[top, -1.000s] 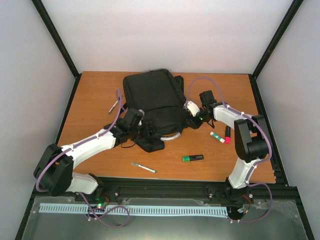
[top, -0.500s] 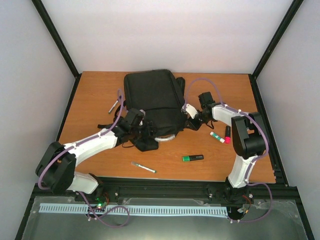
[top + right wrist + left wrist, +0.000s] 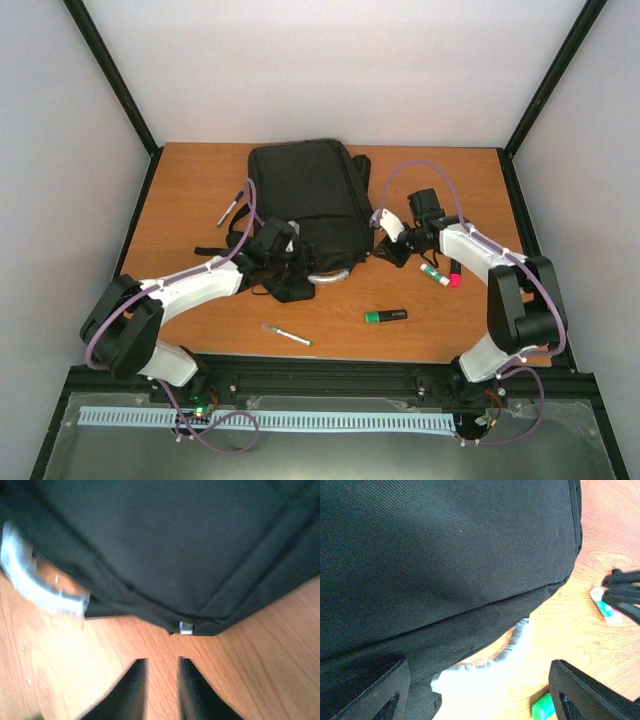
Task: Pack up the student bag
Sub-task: Zip the student bag at the center of the board.
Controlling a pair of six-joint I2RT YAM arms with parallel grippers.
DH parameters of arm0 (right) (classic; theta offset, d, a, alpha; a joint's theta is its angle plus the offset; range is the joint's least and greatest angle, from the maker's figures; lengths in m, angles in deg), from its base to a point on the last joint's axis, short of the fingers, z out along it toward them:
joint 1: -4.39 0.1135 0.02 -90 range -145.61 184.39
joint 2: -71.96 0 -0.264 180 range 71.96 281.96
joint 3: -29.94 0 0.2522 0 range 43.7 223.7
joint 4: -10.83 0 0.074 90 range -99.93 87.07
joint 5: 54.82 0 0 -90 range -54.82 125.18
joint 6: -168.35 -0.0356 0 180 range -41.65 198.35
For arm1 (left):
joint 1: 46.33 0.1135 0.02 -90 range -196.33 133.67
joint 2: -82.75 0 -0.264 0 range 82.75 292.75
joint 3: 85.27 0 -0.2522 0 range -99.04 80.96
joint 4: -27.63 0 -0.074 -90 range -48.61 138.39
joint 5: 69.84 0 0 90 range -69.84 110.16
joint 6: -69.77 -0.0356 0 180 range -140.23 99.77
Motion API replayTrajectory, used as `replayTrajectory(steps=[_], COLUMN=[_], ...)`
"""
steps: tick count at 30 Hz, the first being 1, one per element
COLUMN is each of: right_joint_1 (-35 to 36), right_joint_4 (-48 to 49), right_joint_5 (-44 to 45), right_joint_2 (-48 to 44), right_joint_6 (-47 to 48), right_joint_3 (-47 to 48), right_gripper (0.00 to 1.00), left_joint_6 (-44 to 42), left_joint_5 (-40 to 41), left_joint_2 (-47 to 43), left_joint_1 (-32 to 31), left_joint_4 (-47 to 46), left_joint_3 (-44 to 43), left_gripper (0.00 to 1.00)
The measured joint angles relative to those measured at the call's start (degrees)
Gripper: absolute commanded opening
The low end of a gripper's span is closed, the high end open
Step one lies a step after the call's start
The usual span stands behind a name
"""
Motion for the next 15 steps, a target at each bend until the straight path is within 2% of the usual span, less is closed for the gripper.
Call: replayTrajectory(steps=[1,2,4,10,15], right_joint_1=[0.0,0.0,-0.1,-1.2,-1.2], right_joint_4=[0.2,0.6,0.5,-1.4,-3.8], right_joint_5=[0.4,0.9,1.8,0.4,-1.6], right_joint_2=[-1.1,-2.2,-2.5,5.8,13.3], right_joint_6=[-1.2,-2.3,-4.9,-14.2,-19.8], right_joint_3=[0.0,0.1,1.3,12.5,17.7], right_gripper=[0.39,0.44,0.5,0.53,0.53], left_joint_6=[0.1,0.2,0.2,-2.9,-10.4], left_joint_5=[-0.2,-0.5,-0.7,0.9,4.0], left_joint_2=[0.4,0.8,1.6,2.1,1.7], left_joint_1=[-0.2,-0.4,-0.8,-2.4,-3.4], left_joint_4=[-0.3,-0.5,-0.5,-0.5,-0.2], left_joint_3=[-0.1,-0.3,-1.1,-4.0,-5.4], left_gripper=[0.77,0.77,0.77,0.73,0.69])
